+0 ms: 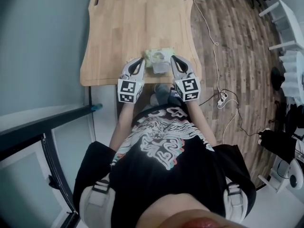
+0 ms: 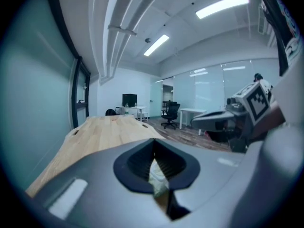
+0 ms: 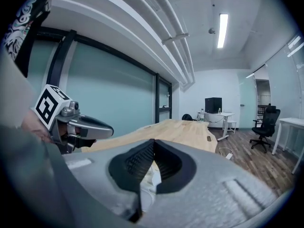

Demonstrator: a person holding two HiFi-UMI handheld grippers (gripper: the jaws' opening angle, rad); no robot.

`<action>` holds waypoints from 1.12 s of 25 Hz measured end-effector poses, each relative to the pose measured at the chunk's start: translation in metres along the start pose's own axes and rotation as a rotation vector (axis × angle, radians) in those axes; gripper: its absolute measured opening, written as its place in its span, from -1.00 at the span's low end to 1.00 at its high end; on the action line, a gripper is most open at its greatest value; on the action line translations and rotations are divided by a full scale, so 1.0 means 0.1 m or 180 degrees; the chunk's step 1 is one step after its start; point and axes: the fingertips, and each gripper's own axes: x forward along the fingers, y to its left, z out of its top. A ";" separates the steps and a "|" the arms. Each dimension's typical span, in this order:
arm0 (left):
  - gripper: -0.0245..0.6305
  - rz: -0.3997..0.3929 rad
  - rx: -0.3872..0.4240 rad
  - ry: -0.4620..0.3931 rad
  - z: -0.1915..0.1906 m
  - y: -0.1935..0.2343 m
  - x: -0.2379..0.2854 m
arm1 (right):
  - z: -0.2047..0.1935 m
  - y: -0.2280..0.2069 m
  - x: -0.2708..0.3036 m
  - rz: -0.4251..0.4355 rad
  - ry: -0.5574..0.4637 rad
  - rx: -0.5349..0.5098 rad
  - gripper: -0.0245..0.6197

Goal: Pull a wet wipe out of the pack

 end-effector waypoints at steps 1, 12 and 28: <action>-0.96 -0.0014 -0.0043 -0.0001 0.01 -0.03 -0.02 | 0.03 0.00 -0.04 -0.0020 -0.0018 0.0012 -0.92; -0.96 0.0127 0.0053 -0.0067 0.33 -0.18 -0.14 | 0.30 -0.04 -0.23 0.0016 -0.0207 0.0007 -0.92; -0.96 0.0478 -0.0109 -0.0065 0.38 -0.39 -0.17 | 0.32 -0.14 -0.38 0.0275 -0.0261 -0.0106 -0.93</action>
